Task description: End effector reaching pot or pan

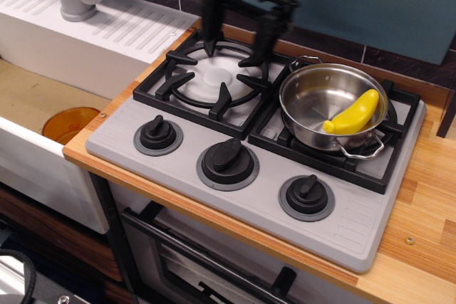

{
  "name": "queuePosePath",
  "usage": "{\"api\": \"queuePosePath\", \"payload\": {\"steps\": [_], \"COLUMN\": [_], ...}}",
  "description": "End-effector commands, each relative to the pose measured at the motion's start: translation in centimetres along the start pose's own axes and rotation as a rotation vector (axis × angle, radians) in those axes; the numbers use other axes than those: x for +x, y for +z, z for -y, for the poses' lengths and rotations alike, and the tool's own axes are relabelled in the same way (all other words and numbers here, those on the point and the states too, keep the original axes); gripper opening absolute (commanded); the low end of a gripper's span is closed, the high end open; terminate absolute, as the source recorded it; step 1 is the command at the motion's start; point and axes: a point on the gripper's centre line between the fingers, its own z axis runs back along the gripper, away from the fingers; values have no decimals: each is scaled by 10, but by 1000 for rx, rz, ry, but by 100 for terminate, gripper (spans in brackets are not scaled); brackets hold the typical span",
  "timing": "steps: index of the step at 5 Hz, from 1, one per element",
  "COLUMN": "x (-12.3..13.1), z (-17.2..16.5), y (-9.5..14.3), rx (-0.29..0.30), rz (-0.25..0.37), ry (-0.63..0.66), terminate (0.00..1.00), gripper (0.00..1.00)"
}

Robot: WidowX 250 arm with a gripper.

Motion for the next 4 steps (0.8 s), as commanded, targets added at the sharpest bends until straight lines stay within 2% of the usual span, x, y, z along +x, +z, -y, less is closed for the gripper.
{"api": "queuePosePath", "payload": {"steps": [1, 4], "x": [4, -4], "z": [16, 32], "y": [29, 9], "rx": [-15, -16], "rz": [14, 23], "ry": [33, 26], "terminate": [0, 0], "gripper": [100, 100]}}
